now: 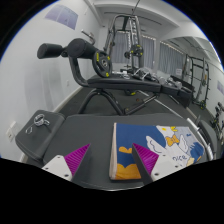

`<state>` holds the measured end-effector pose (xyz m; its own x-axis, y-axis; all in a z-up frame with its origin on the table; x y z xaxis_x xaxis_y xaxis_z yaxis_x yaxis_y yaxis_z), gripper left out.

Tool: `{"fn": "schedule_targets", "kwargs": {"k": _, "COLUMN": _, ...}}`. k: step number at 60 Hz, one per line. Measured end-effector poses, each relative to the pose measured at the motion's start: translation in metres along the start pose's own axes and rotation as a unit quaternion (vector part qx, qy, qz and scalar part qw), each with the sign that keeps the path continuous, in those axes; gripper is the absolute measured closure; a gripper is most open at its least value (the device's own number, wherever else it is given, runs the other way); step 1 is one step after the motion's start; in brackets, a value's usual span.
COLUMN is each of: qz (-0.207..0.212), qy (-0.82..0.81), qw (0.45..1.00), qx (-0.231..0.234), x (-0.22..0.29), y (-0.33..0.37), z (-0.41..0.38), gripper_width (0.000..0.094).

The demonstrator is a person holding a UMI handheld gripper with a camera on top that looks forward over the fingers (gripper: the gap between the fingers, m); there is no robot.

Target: Fold towel

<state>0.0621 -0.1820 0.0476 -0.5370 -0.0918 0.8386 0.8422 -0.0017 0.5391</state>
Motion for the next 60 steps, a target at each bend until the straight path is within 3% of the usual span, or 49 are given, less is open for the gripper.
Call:
{"fn": "schedule_targets", "kwargs": {"k": 6, "qz": -0.032, "qy": 0.0, "qw": 0.999, "qx": -0.002, "x": -0.004, "y": -0.031, "z": 0.0, "gripper_width": 0.0094}}
{"fn": "schedule_targets", "kwargs": {"k": 10, "qz": -0.024, "qy": 0.0, "qw": 1.0, "qx": 0.0, "x": 0.0, "y": -0.038, "z": -0.001, "gripper_width": 0.0195}}
{"fn": "schedule_targets", "kwargs": {"k": 11, "qz": -0.024, "qy": 0.001, "qw": 1.0, "qx": 0.002, "x": 0.0, "y": -0.039, "z": -0.001, "gripper_width": 0.0251}}
{"fn": "schedule_targets", "kwargs": {"k": 14, "qz": -0.027, "qy": 0.01, "qw": 0.999, "qx": -0.019, "x": 0.001, "y": -0.041, "z": 0.006, "gripper_width": 0.0624}}
{"fn": "schedule_targets", "kwargs": {"k": 16, "qz": -0.03, "qy": 0.02, "qw": 0.999, "qx": -0.041, "x": 0.002, "y": -0.042, "z": 0.011, "gripper_width": 0.0812}}
{"fn": "schedule_targets", "kwargs": {"k": 19, "qz": -0.033, "qy": 0.031, "qw": 0.998, "qx": -0.048, "x": 0.001, "y": -0.042, "z": 0.011, "gripper_width": 0.0884}}
{"fn": "schedule_targets", "kwargs": {"k": 30, "qz": -0.055, "qy": -0.031, "qw": 0.997, "qx": 0.034, "x": 0.014, "y": -0.029, "z": 0.007, "gripper_width": 0.0922}}
{"fn": "schedule_targets", "kwargs": {"k": 43, "qz": 0.001, "qy": -0.081, "qw": 0.994, "qx": 0.067, "x": 0.082, "y": 0.031, "z": 0.07, "gripper_width": 0.0922}}
{"fn": "schedule_targets", "kwargs": {"k": 53, "qz": 0.032, "qy": -0.1, "qw": 0.994, "qx": 0.034, "x": 0.107, "y": 0.056, "z": 0.163, "gripper_width": 0.092}}
{"fn": "schedule_targets", "kwargs": {"k": 60, "qz": 0.019, "qy": -0.114, "qw": 0.993, "qx": -0.001, "x": 0.089, "y": 0.044, "z": 0.222, "gripper_width": 0.0916}}
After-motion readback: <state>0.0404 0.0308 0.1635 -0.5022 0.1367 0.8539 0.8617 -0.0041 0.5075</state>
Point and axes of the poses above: the point between the fingertips, and its own axes, seen from behind it with the camera up: z to the right, x up, y backward, against the way the camera looks, the point moved 9 cm from there along y, backward, against the way the camera looks, and after that the axes turned 1 degree about y, right-handed, at the moved point
